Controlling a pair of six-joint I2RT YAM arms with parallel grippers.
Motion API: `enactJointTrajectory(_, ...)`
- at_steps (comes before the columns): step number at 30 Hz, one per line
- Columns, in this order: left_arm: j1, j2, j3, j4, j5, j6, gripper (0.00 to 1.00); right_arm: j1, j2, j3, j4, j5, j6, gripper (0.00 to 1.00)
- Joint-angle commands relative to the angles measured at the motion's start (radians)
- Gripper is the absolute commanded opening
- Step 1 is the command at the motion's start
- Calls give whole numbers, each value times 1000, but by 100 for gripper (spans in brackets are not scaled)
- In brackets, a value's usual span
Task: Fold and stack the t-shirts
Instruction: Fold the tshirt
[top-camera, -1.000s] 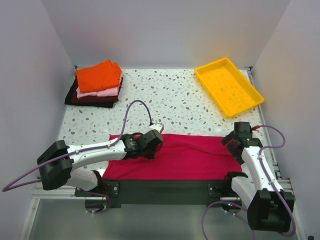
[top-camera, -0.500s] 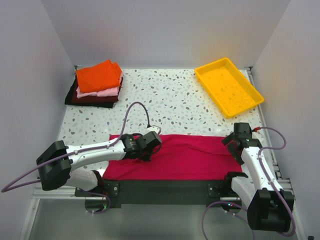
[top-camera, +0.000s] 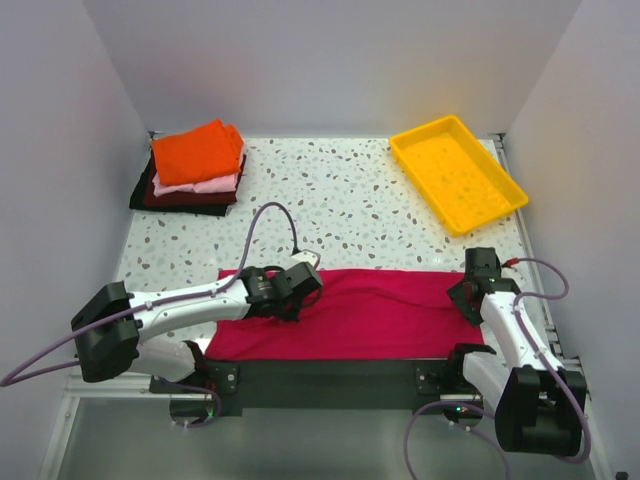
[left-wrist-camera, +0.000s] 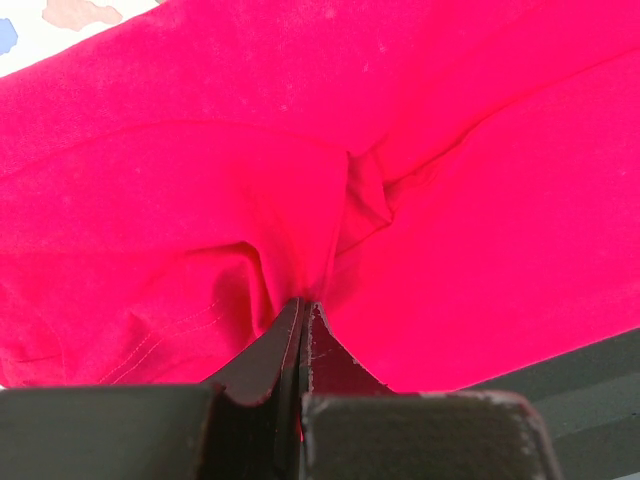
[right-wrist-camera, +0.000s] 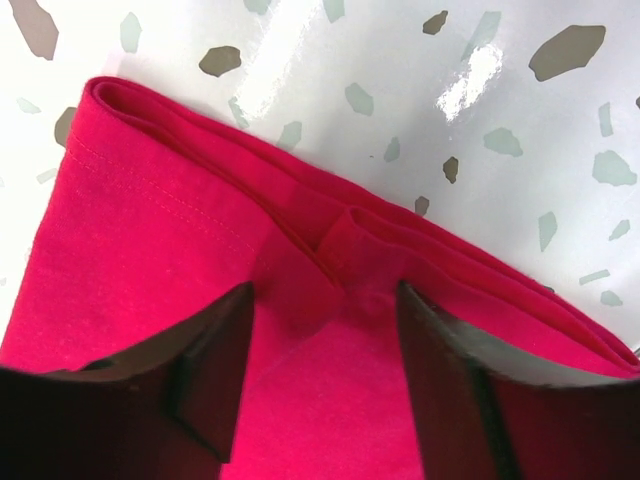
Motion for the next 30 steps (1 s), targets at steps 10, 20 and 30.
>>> enactJointTrajectory(10, -5, -13, 31, -10, -22, 14, 0, -4, -30, 45, -35, 72, 9, 54)
enactJointTrajectory(20, -5, -18, 29, -2, -15, 11, 0, -4, -29, 56, -9, 61, -31, 33)
enactJointTrajectory(30, -5, -16, 25, 12, -1, 7, 0, -4, -1, 44, 43, 26, -57, 33)
